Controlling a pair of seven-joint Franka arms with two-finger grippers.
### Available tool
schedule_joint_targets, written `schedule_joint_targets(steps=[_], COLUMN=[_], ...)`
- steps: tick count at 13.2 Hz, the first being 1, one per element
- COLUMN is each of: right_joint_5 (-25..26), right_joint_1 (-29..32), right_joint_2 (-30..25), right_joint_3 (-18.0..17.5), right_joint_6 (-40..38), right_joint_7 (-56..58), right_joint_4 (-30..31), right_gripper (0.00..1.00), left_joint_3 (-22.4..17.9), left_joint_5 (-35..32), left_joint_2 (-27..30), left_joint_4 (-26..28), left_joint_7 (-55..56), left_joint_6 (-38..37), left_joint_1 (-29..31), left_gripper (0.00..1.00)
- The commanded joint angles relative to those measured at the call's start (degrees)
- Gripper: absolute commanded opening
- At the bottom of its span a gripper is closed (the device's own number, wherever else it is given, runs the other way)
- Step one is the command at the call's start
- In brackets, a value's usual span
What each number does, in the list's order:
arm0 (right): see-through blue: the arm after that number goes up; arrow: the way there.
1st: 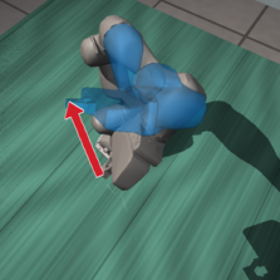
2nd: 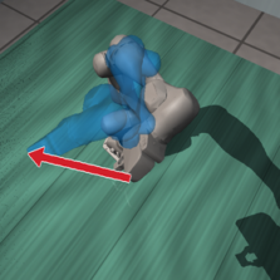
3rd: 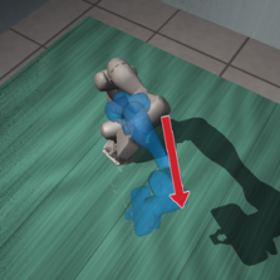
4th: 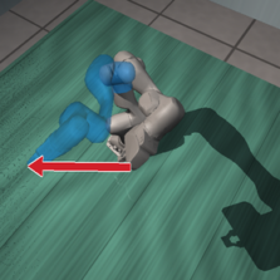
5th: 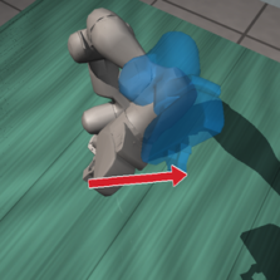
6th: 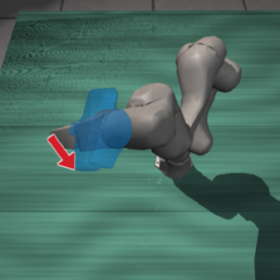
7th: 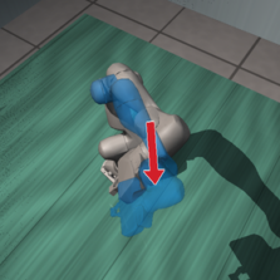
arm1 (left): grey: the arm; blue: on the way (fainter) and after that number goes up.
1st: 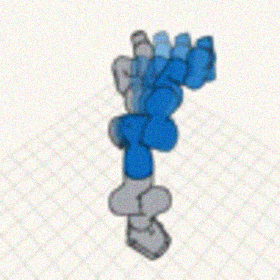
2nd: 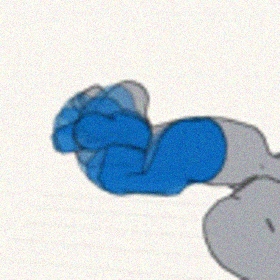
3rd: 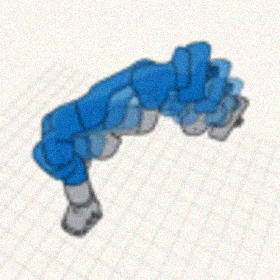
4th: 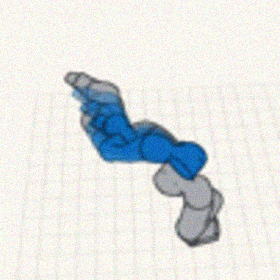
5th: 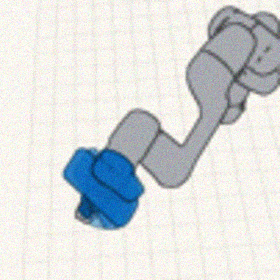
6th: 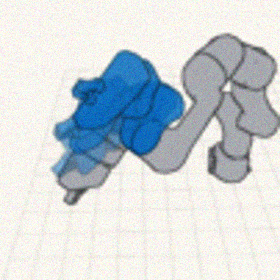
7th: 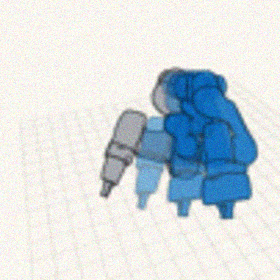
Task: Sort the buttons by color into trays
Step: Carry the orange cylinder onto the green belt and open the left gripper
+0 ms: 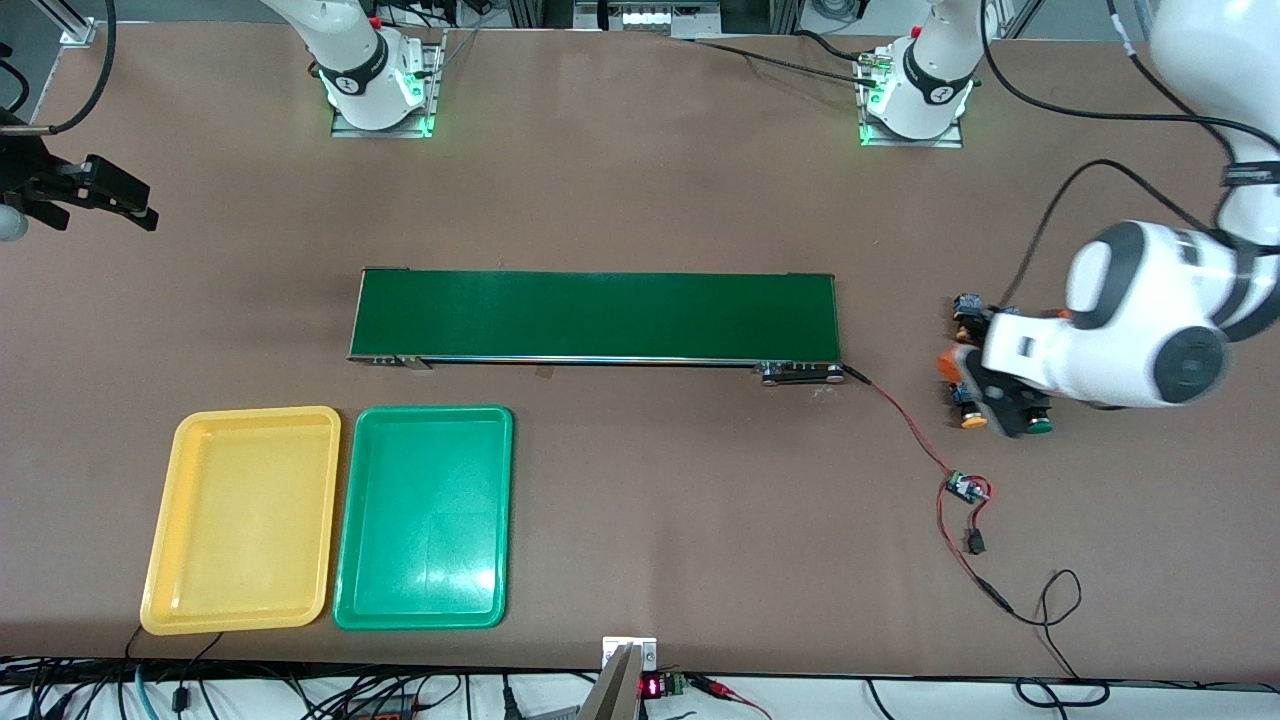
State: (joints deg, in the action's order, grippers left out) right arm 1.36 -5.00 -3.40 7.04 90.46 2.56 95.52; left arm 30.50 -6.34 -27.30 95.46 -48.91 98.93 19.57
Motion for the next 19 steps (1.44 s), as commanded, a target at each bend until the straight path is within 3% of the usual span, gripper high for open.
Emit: schedule_joint_targets(steps=[1,5,7,11,18,19], right_joint_5=[-0.66,-0.66,-0.66,-0.66,-0.66,-0.66], right_joint_1=[0.07,0.07,0.07,0.07,0.07,0.07], right_joint_2=[-0.90,-0.82,-0.82,-0.82,-0.82,-0.82], right_joint_3=[0.08,0.08,0.08,0.08,0.17,0.08], right_joint_6=[0.33,0.78,0.86,1.13,1.13,1.13], right_joint_7=[-0.10,-0.10,-0.10,-0.10,-0.19,-0.10], right_joint_4=[0.54,0.54,0.54,0.54,0.54,0.54], right_gripper=[1.00,1.00,1.00,1.00,1.00,1.00], left_joint_3=[6.57,16.68,20.20,20.57,20.21,20.30], left_joint_5=[0.19,-0.86,-2.52,-11.22,-23.26,-23.62], left_joint_2=[1.37,1.20,1.28,0.06,-5.04,-5.48], left_joint_4=[1.74,6.74,11.83,17.65,17.74,17.57], left_joint_7=[-5.65,-6.37,-8.30,-7.08,3.63,4.43], left_joint_6=[-0.93,1.43,7.21,17.07,19.54,19.55], left_joint_1=[0.91,0.47,0.21,-2.43,-4.19,-4.36], left_gripper=[0.18,0.18,0.17,0.17,0.21,0.28])
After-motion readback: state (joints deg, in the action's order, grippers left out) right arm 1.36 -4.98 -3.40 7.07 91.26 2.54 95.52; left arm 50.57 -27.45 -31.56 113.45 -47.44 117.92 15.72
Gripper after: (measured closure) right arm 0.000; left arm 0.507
